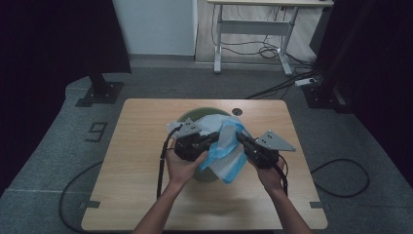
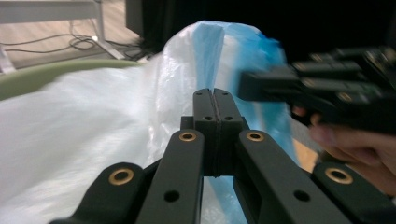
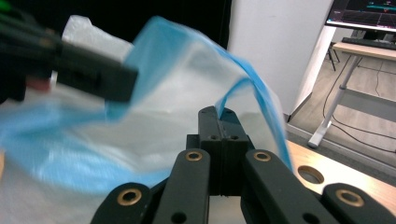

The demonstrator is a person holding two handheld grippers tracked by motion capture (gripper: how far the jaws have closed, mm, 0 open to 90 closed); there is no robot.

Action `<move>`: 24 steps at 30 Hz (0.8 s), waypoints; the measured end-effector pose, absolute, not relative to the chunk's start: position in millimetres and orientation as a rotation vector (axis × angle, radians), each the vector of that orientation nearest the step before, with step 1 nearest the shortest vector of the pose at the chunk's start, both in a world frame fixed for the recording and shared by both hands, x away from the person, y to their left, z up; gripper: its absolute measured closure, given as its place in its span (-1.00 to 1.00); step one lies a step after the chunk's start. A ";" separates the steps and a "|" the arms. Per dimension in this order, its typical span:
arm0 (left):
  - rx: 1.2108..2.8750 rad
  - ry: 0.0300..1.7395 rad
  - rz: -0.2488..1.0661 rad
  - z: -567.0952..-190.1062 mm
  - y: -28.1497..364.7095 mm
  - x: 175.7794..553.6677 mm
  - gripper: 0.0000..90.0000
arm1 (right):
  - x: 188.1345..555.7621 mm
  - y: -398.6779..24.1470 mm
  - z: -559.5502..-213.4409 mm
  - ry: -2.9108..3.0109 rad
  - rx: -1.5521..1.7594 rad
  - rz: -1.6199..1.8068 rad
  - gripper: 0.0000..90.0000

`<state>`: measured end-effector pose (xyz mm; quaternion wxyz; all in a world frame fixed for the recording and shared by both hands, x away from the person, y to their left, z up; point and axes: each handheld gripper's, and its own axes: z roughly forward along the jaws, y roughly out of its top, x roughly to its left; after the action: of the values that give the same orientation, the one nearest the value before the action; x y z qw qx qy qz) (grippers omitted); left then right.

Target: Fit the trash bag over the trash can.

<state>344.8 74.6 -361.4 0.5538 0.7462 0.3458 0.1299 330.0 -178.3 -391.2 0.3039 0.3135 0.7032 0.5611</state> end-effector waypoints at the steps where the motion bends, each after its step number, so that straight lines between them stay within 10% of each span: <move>1: 1.747 0.827 0.313 -361.0 78.2 346.9 1.00 | 330.0 -180.3 -392.1 1.862 0.833 1.485 0.97; 24: 1.593 0.897 0.323 -348.8 137.2 357.0 1.00 | 339.0 -214.3 -385.0 1.772 0.870 1.333 0.97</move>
<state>357.0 137.2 -348.8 0.5992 0.6871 0.3867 0.1395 339.0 -214.3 -385.0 0.3706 0.3393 0.6909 0.5198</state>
